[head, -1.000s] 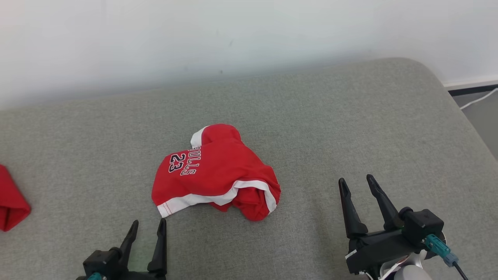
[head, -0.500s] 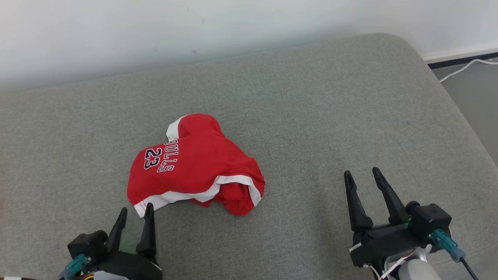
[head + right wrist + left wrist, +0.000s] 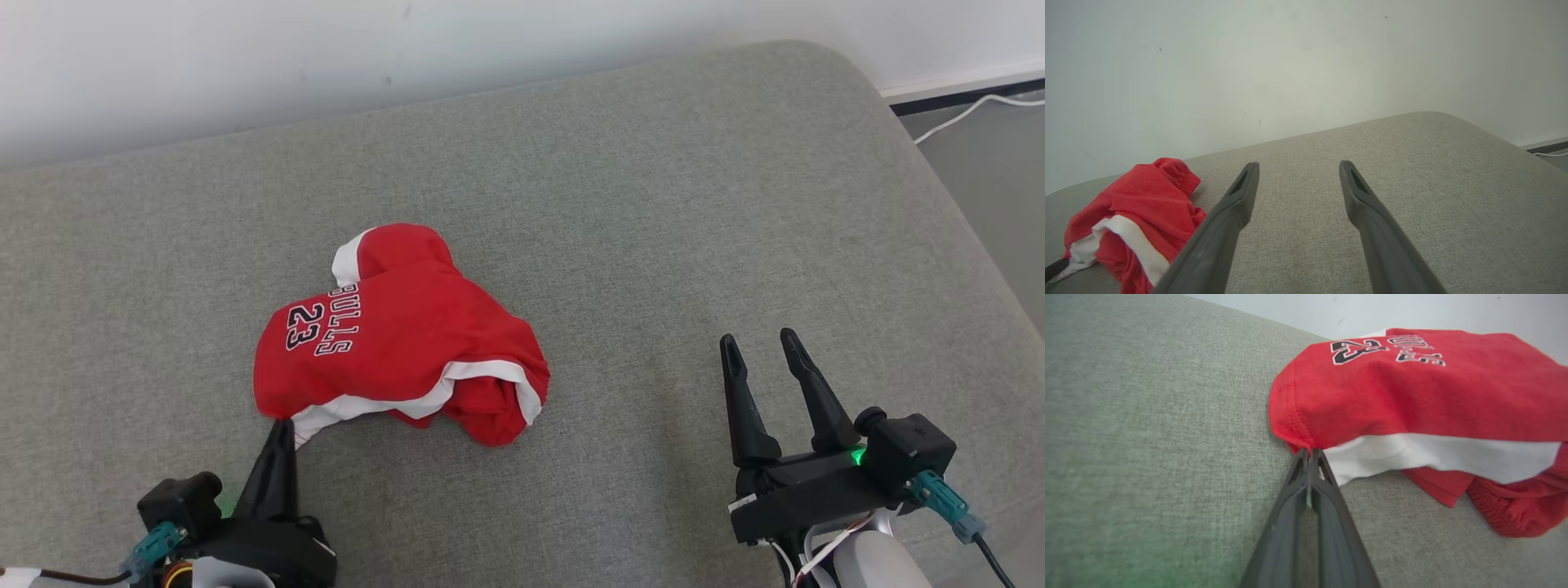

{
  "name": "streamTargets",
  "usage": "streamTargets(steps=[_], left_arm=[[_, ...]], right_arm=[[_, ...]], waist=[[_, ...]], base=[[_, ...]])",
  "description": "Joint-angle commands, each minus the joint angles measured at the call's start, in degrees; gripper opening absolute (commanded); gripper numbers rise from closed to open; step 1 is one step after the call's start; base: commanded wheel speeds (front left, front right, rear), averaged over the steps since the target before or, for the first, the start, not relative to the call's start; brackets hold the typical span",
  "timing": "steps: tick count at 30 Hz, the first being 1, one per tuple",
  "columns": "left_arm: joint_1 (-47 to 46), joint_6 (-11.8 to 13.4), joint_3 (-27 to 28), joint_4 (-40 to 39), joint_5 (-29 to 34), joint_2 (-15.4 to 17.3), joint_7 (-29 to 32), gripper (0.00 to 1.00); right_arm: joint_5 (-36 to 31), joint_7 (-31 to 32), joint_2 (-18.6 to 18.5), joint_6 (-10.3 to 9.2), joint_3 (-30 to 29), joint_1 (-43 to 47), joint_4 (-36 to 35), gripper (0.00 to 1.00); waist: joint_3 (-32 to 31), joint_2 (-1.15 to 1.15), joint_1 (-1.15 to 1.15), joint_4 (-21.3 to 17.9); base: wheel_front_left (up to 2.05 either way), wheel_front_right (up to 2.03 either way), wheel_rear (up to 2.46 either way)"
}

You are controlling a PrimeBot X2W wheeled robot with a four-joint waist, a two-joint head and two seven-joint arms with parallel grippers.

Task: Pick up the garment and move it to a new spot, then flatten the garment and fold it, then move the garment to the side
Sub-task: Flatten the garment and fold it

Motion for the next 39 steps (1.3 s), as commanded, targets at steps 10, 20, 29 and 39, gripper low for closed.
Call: streamTargets(steps=[10,20,29,39], left_arm=[[2.0,1.9,5.9,-6.3,5.0,0.0,0.0,0.00],[4.2,2.0,15.7,-6.2,10.4,1.2,0.0,0.00],[4.4,3.0,18.4,-4.9,13.2,0.6,0.0,1.00],[10.7,4.9,13.4,-10.9,11.0,0.0,0.0,1.00]], right_arm=[[0.3,-0.1,0.7,0.04,-0.7,0.2,0.1,1.00],[0.4,-0.1,1.0,0.04,-0.2,0.7,1.3,1.00],[1.2,-0.1,0.3,0.04,0.6,1.1,1.8,1.00],[3.0,-0.1,-0.1,0.04,4.9,1.8,3.1,1.00]], waist=[[-0.4,0.00,0.00,2.1],[-1.1,0.00,0.00,3.1],[-2.0,0.00,0.00,4.5],[-4.8,0.00,0.00,9.8]], base=[[0.00,0.00,0.00],[0.00,0.00,0.00],[0.00,0.00,0.00],[0.00,0.00,0.00]])
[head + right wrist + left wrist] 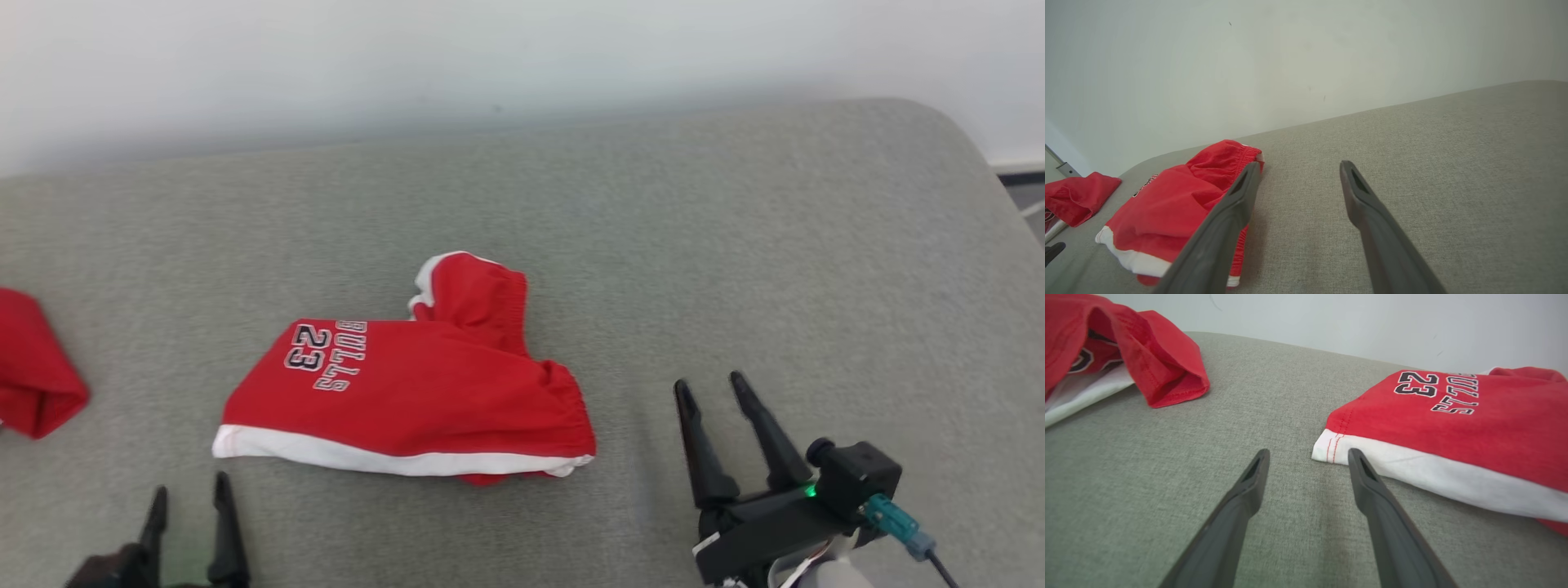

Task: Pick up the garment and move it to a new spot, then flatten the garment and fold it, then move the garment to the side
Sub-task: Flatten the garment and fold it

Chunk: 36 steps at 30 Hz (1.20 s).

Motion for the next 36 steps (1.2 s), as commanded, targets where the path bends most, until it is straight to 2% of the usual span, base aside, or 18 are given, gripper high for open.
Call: streamTargets(steps=[1,4,11,17,23,27,28,30,31,33,36], left_arm=[[1.6,0.4,-0.9,-0.6,-0.5,0.0,-0.1,1.00],[3.7,1.4,-3.3,-2.4,-2.2,0.1,-0.1,1.00],[6.4,1.8,-7.5,-4.2,-4.0,0.0,-0.1,1.00],[7.8,0.6,-7.9,-4.8,-3.9,0.0,-0.1,1.00],[8.5,-0.5,-8.6,-5.4,-3.8,0.0,-0.1,1.00],[8.8,-1.8,-9.0,-4.8,-4.8,0.0,-0.1,1.00],[8.9,-1.9,-9.1,-4.7,-4.9,0.0,-0.1,1.00],[9.1,-1.9,-9.3,-4.7,-5.2,0.0,-0.1,1.00],[9.1,-1.9,-9.3,-4.7,-5.2,0.0,-0.1,1.00],[9.3,-1.9,-9.6,-4.6,-5.4,0.0,-0.1,1.00],[9.4,-1.8,-9.9,-4.5,-5.6,0.0,-0.1,1.00]], right_arm=[[0.8,-0.1,-0.3,0.04,0.8,0.6,0.6,1.00],[3.4,-0.1,-0.4,0.04,2.4,0.8,1.5,1.00],[8.0,-0.1,-1.2,0.04,3.6,0.7,5.1,1.00],[10.3,-0.1,-0.9,0.04,1.6,0.7,7.5,1.00],[13.4,0.0,-0.1,0.04,-0.9,0.0,13.3,1.00],[14.1,0.0,0.0,0.04,-0.3,-0.9,14.6,0.98],[14.2,0.0,0.0,0.04,-0.4,-1.1,14.7,0.70],[13.3,0.0,-0.3,0.04,-1.2,-1.3,14.3,0.20],[13.3,0.0,-0.3,0.04,-1.2,-1.3,14.3,0.20],[12.0,0.0,-0.3,0.04,-2.3,-0.9,13.6,0.00],[9.8,0.0,-0.5,0.04,-4.3,-0.3,12.9,0.00]], waist=[[-1.7,0.00,0.00,2.4],[-2.5,0.00,0.00,5.0],[-3.0,0.00,0.00,11.8],[-3.0,0.00,0.00,16.6],[-3.3,0.00,0.00,20.8],[-3.4,0.00,0.00,21.4],[-3.4,0.00,0.00,21.5],[-3.5,0.00,0.00,21.4],[-3.5,0.00,0.00,21.4],[-3.7,0.00,0.00,21.1],[-4.1,0.00,0.00,20.4]], base=[[0.00,0.00,0.00],[0.00,0.00,0.00],[0.00,0.00,0.00],[0.00,0.00,0.00],[0.00,0.00,0.00],[0.00,0.00,0.00],[0.00,0.00,0.00],[0.00,0.00,0.00],[0.00,0.00,0.00],[0.00,0.00,0.00],[0.00,0.00,0.00]])
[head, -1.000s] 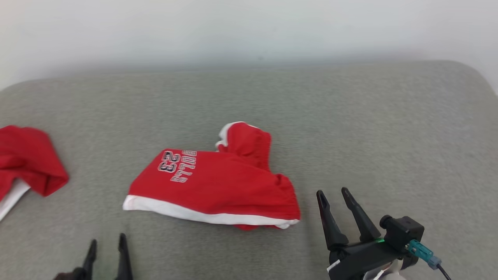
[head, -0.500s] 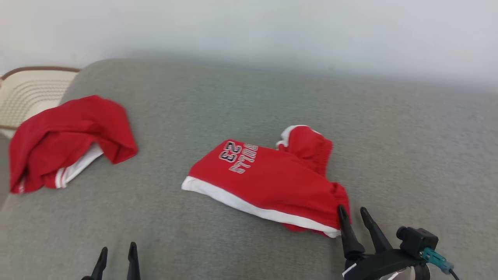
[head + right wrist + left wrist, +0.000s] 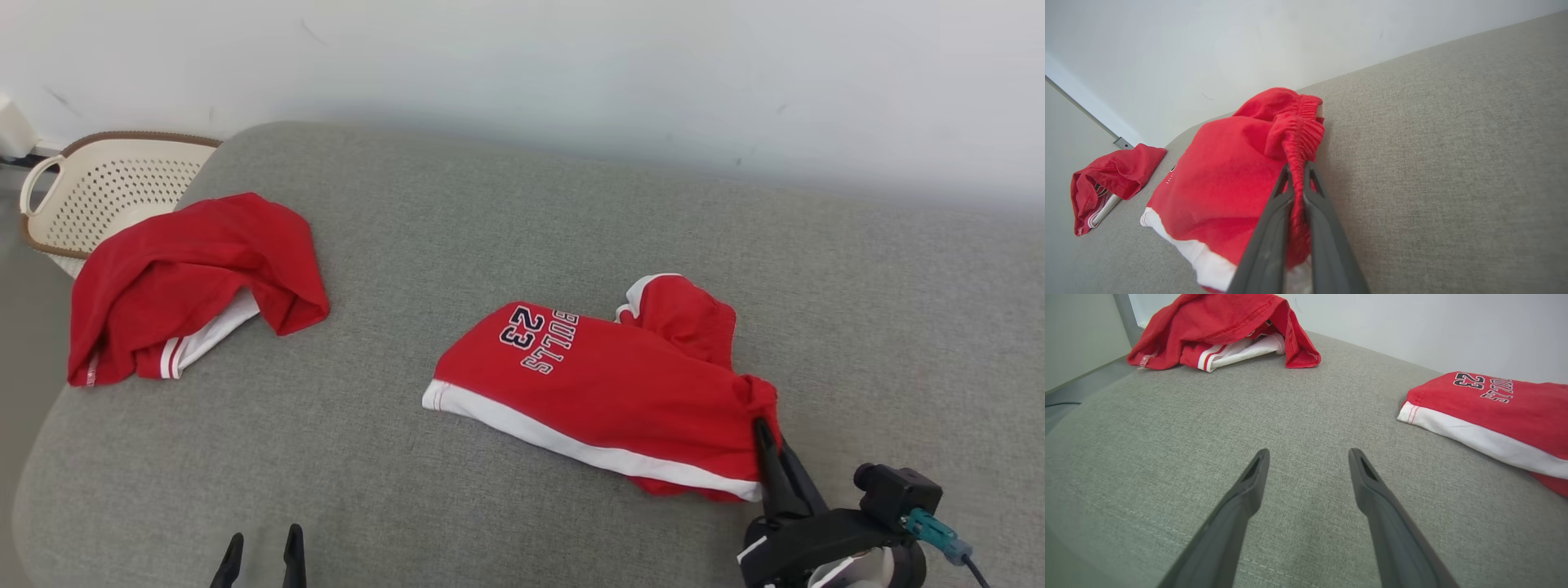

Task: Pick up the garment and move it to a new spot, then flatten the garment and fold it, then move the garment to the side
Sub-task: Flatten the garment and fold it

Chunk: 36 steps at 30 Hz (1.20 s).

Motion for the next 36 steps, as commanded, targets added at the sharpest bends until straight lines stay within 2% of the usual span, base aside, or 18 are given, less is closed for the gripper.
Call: streamTargets(steps=[1,11,12,13,14,21,29,36], left_arm=[[1.0,0.0,-0.2,0.3,-0.9,0.0,-0.1,1.00],[-0.4,0.2,-3.2,1.7,-1.7,0.0,-0.1,1.00],[-0.3,0.2,-3.5,1.8,-1.8,0.1,-0.1,1.00],[-0.3,0.1,-3.8,1.9,-1.7,0.0,-0.1,1.00],[-0.3,0.1,-3.9,2.0,-1.7,0.0,-0.1,1.00],[1.6,0.7,-3.5,2.1,-1.2,0.1,-0.1,1.00],[2.9,2.2,-2.2,-0.6,-0.8,0.0,-0.1,1.00],[4.1,3.0,-1.9,-2.5,0.6,0.0,-0.1,1.00]], right_arm=[[-1.2,0.0,-0.4,0.04,-0.9,0.9,-0.2,0.00],[-6.6,0.0,-2.3,0.04,-4.2,0.2,1.4,0.00],[-7.1,0.0,-2.2,0.04,-5.0,0.2,1.7,0.35],[-7.4,-0.1,-2.0,0.04,-5.4,0.4,2.3,0.81],[-7.7,0.0,-1.8,0.04,-5.7,0.6,2.9,1.00],[-10.5,0.0,-0.7,0.04,-8.2,2.8,1.0,1.00],[-9.2,0.0,-1.2,0.04,-4.4,6.3,-1.3,1.00],[-9.9,0.0,-1.3,0.04,-2.6,7.0,-1.7,1.00]], waist=[[-0.3,0.00,0.00,-0.6],[-0.3,0.00,0.00,-2.7],[-0.4,0.00,0.00,-2.9],[-0.6,0.00,0.00,-3.1],[-0.8,0.00,0.00,-3.3],[-3.3,0.00,0.00,-6.2],[-5.3,0.00,0.00,-10.8],[-6.3,0.00,0.00,-13.2]], base=[[0.00,0.00,0.00],[0.00,0.00,0.00],[0.00,0.00,0.00],[0.00,0.00,0.00],[0.00,0.00,0.00],[0.00,0.00,0.00],[0.00,0.00,0.00],[0.00,0.00,0.00]])
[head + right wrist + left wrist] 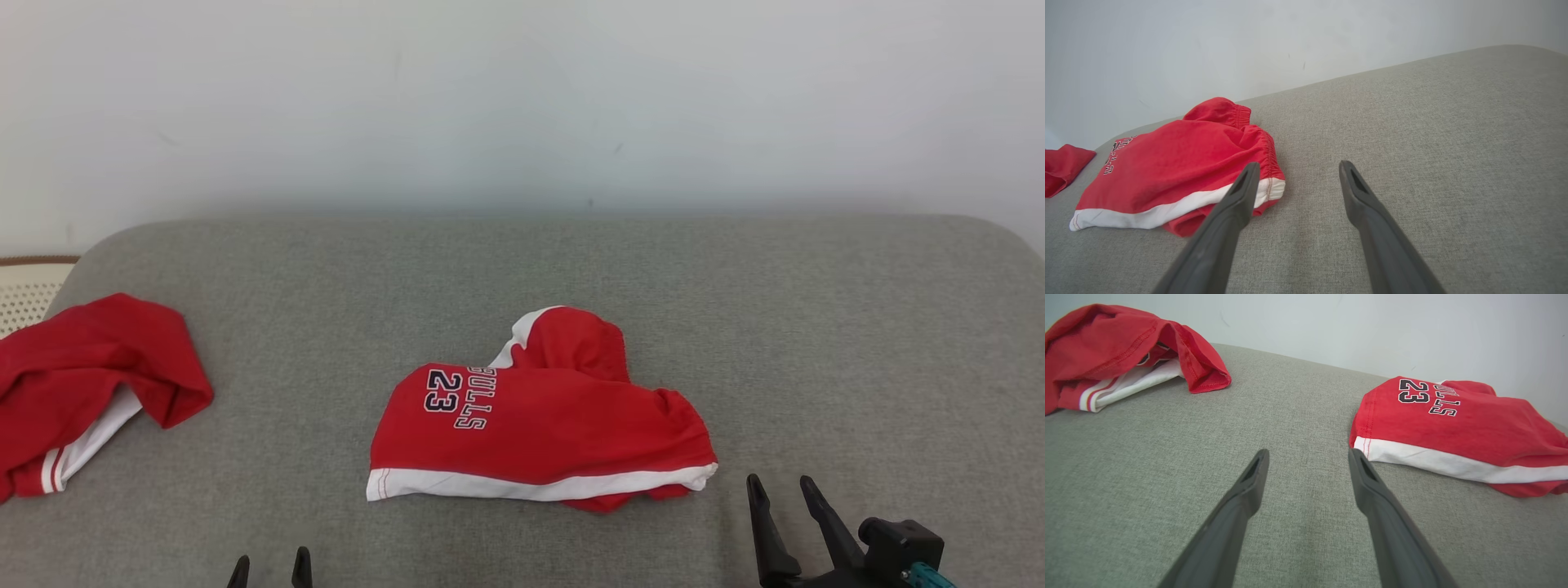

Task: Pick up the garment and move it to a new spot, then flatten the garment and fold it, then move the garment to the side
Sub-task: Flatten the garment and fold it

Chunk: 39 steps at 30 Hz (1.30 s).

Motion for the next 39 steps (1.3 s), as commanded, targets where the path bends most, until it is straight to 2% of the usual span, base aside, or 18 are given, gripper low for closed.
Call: streamTargets(steps=[1,15,26,32,39], left_arm=[[1.0,0.2,0.1,-0.5,0.4,0.0,-0.1,1.00],[3.6,2.4,1.3,-2.3,4.3,0.0,-0.1,1.00],[3.4,3.3,2.2,-3.0,5.7,0.0,-0.1,1.00],[2.5,2.6,1.7,-2.2,4.9,0.0,-0.1,1.00],[-0.2,-0.3,0.4,-0.2,1.8,0.0,-0.1,1.00]], right_arm=[[-0.9,0.0,-0.1,0.04,0.2,0.2,-0.2,1.00],[-9.3,0.0,0.4,0.04,-0.9,1.4,-3.8,1.00],[-9.8,0.0,0.7,0.04,-0.9,1.9,-4.8,1.00],[-8.8,0.0,0.2,0.04,0.0,2.0,-4.4,1.00],[-6.3,0.0,-0.4,0.04,2.1,-0.2,-3.7,1.00]], waist=[[-1.0,0.00,0.01,-1.3],[-2.0,0.00,0.01,-4.3],[-1.9,0.00,0.01,-5.9],[-1.3,0.00,0.01,-5.9],[1.3,0.00,0.01,-4.9]], base=[[0.00,0.00,0.00],[0.00,0.00,0.00],[0.00,0.00,0.00],[0.00,0.00,0.00],[0.00,0.00,0.00]])
